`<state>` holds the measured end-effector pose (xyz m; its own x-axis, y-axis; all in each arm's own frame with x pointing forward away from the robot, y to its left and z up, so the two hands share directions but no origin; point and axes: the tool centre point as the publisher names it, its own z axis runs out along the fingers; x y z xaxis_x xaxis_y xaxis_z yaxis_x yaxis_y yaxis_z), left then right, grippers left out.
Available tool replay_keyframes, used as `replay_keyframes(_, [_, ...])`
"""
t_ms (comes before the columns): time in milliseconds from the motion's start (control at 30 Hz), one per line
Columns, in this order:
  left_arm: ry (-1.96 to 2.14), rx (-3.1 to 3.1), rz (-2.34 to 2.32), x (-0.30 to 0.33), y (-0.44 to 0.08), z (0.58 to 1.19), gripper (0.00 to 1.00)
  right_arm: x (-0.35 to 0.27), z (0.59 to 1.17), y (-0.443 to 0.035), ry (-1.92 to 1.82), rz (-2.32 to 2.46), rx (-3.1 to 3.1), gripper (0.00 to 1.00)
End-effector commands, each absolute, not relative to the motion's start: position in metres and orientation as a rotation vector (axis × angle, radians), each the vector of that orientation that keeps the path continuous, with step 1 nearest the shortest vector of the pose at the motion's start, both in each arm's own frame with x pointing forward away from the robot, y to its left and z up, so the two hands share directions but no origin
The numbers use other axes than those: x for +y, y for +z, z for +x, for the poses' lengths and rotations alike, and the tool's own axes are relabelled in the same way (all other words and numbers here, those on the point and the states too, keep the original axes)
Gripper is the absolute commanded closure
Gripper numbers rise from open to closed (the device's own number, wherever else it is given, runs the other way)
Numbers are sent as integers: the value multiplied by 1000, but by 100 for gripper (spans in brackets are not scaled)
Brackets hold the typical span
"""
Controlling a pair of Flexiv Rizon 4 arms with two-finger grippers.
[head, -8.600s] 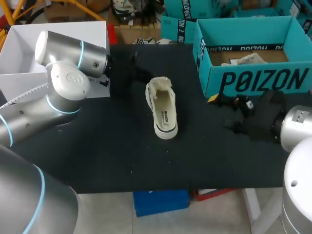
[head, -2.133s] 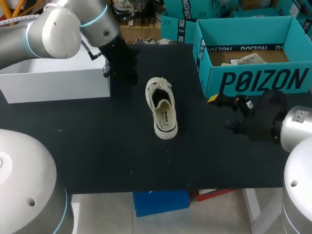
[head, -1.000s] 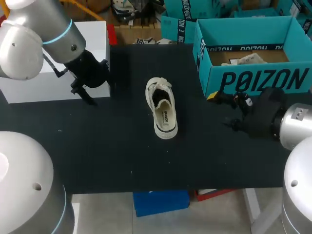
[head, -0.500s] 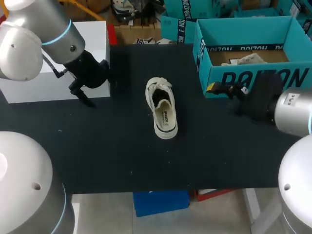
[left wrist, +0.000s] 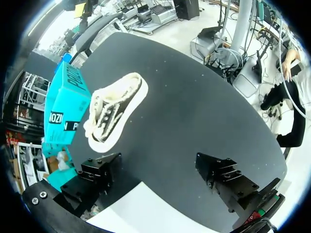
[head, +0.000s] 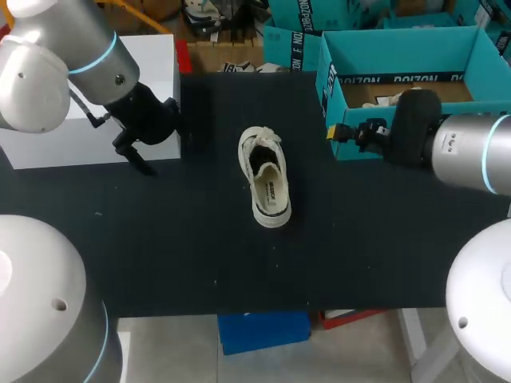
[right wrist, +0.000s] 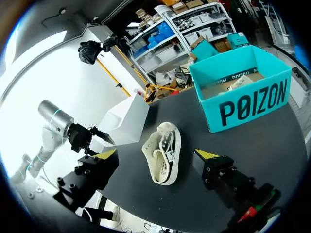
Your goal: Take the shoe out of the shoebox, open the shoe tongue, remove and reinsert the insole, then place the shoe into the shoebox
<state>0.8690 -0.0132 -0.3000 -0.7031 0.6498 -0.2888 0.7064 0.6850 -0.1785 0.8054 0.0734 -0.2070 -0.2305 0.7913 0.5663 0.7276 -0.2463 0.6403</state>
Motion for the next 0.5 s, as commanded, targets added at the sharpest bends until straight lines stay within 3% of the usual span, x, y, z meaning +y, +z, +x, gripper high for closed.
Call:
replay_keyframes(33, [-410,2690,1099,-12,-301,868,0,73,821,-207,351,1881,3011,0])
replay_keyframes(500, [-410,2690,1099,-12,-301,868,0,73,821,-207,310,1873,3036,0])
